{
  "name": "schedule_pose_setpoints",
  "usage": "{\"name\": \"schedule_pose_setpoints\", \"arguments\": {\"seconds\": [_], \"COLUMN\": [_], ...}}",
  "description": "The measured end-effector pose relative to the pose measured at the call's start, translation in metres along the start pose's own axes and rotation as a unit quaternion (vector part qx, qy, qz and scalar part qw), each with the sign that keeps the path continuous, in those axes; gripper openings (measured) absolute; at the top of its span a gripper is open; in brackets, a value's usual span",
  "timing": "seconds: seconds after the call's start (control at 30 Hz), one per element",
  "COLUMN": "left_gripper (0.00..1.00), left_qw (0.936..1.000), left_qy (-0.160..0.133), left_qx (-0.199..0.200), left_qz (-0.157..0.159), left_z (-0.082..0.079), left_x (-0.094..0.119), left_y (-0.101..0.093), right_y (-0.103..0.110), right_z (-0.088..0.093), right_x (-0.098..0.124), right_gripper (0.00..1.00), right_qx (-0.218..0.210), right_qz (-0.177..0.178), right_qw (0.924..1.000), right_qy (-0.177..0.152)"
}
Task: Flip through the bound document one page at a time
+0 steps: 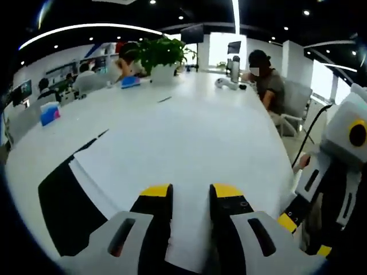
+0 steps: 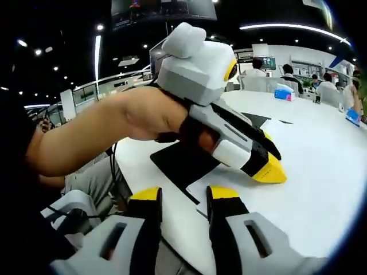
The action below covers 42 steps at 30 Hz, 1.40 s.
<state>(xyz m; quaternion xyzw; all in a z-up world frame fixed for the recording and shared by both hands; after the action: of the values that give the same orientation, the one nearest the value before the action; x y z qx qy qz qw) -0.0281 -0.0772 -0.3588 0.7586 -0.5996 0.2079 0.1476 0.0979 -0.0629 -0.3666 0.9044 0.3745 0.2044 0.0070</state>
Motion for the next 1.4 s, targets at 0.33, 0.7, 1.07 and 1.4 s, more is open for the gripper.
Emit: {"name": "schedule_pose_setpoints", "arguments": {"seconds": [0.33, 0.7, 1.07, 1.4], "left_gripper": [0.28, 0.27, 0.25, 0.25], "left_qw": [0.9995, 0.9996, 0.9996, 0.9998], "left_qy": [-0.031, -0.021, -0.021, -0.014], "left_qx": [-0.012, -0.016, -0.013, -0.014], "left_qz": [0.003, 0.004, 0.011, 0.006], "left_z": [0.003, 0.001, 0.002, 0.001], "left_x": [0.005, 0.004, 0.004, -0.001], "left_y": [-0.007, -0.004, 0.004, 0.007], "right_y": [-0.002, -0.083, -0.131, -0.129], "right_z": [-0.010, -0.025, -0.003, 0.010], "right_x": [0.033, 0.116, 0.129, 0.114], "right_gripper": [0.28, 0.16, 0.03, 0.02], "right_qx": [0.058, 0.018, 0.033, 0.055], "right_qz": [-0.059, 0.000, 0.051, 0.048], "right_qw": [0.9964, 0.9951, 0.9981, 0.9972], "right_qy": [-0.016, -0.097, -0.014, 0.016]}}
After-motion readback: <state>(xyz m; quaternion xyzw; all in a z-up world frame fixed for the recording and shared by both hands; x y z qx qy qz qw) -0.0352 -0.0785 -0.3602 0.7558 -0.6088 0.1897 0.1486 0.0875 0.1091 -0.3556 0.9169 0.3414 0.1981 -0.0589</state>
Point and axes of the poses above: the point that each gripper's makers call its tool centre point, and the gripper's own axes: x roughly backward along the fingers, y roughly to its left, z roughly out of its underside, the point moved 8 cm from there along x, roughly backward along the fingers
